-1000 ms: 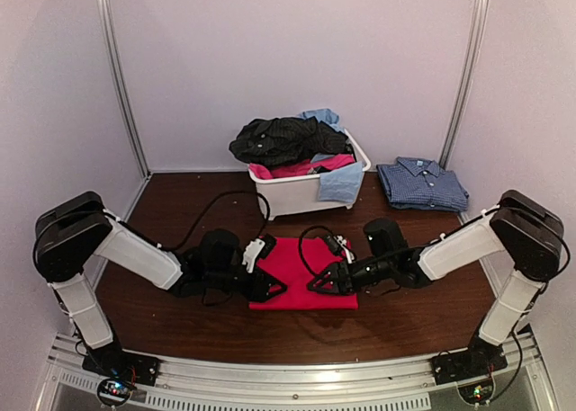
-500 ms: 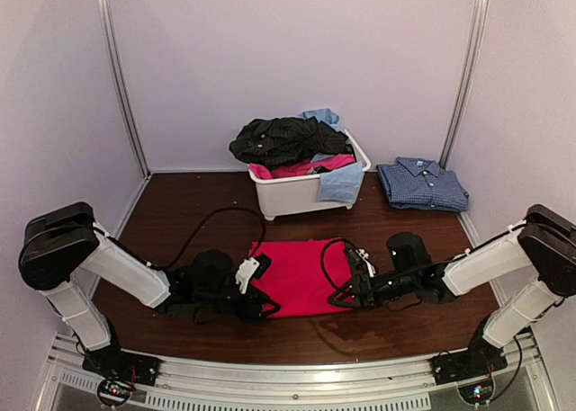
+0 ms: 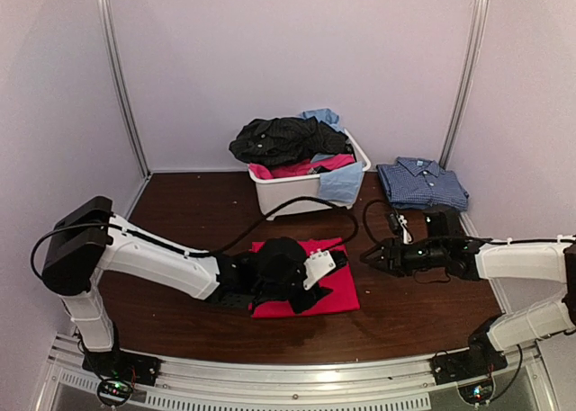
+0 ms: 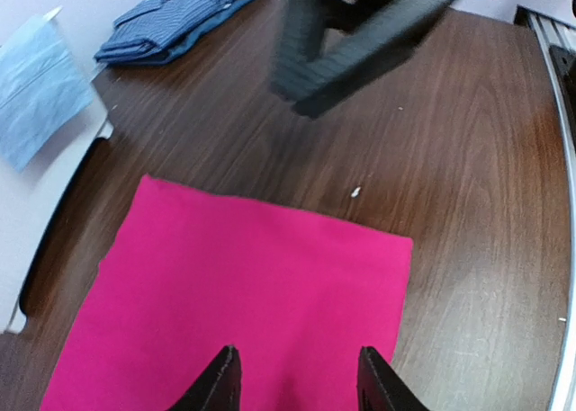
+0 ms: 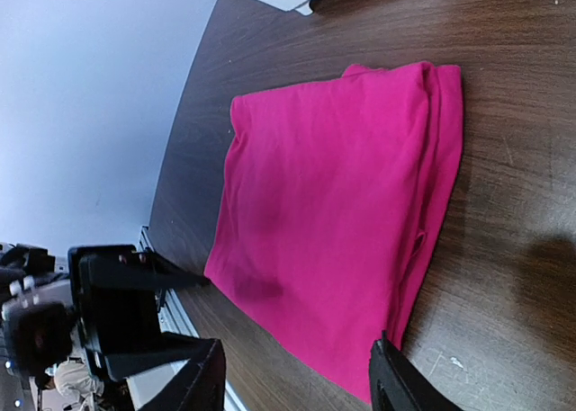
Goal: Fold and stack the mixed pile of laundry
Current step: Pick up the square-folded T-shirt from the center of the board.
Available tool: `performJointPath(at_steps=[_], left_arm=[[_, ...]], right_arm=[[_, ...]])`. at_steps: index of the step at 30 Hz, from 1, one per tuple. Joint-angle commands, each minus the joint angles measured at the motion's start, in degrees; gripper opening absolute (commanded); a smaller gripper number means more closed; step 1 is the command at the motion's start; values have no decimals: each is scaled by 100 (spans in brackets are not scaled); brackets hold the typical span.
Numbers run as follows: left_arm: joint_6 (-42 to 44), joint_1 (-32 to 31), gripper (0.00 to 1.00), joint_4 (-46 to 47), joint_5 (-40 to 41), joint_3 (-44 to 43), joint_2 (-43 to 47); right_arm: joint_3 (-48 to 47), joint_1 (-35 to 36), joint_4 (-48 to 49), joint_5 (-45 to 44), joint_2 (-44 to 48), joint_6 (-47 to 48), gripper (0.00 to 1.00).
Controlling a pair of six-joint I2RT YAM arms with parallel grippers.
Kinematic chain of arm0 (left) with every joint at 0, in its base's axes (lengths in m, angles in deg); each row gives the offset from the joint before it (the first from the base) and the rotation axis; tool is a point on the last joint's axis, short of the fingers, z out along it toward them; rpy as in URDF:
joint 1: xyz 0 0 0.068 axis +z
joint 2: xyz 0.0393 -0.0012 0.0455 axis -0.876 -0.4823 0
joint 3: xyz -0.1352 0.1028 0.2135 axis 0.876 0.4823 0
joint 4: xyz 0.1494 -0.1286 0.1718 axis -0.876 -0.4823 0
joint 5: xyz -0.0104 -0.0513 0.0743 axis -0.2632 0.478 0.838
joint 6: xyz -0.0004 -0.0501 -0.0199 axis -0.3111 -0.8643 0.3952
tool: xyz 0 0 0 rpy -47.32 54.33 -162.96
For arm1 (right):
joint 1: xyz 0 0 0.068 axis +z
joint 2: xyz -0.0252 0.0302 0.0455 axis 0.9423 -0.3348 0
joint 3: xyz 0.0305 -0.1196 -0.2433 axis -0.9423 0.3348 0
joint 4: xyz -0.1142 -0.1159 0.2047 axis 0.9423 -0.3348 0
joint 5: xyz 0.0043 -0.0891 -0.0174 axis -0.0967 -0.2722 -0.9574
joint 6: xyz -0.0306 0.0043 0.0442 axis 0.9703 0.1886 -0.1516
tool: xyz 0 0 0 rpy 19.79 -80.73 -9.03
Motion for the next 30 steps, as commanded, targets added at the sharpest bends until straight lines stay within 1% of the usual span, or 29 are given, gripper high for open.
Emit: performJointPath(at_steps=[1, 7, 10, 15, 18, 20, 24, 25, 27, 28, 30], left_arm=[[1174, -392, 43, -835, 455, -958, -788], [1560, -553, 38, -1209, 406, -1795, -1485], [1674, -605, 37, -1441, 319, -2098, -1800], [1775, -613, 38, -1574, 295, -2426, -2229], [1851, -611, 38, -1630, 420, -2600, -2451], [1844, -615, 31, -1615, 444, -2676, -2522], [1735, -606, 13, -1440, 289, -2583, -2307], [1694, -606, 8, -1328, 241, -2506, -2207], [1601, -571, 0, -1102, 154, -2334, -2010], [1525, -543, 0, -1006, 107, -2261, -1932], [1435, -494, 0, -834, -10, -2140, -1765]], right_arm=[[60, -292, -51, 34, -52, 33, 54], [225, -449, 82, 217, -142, 15, 55], [321, -500, 171, 246, -171, -1, 55], [397, -562, 177, 282, -212, -9, 55], [449, -558, 249, 355, -285, -82, 57], [497, -558, 333, 425, -360, -150, 58], [593, -529, 508, 499, -453, -314, 66], [613, -509, 563, 544, -478, -373, 74], [620, -464, 687, 597, -531, -497, 83], [615, -437, 733, 607, -562, -536, 87], [588, -379, 824, 625, -658, -613, 89]])
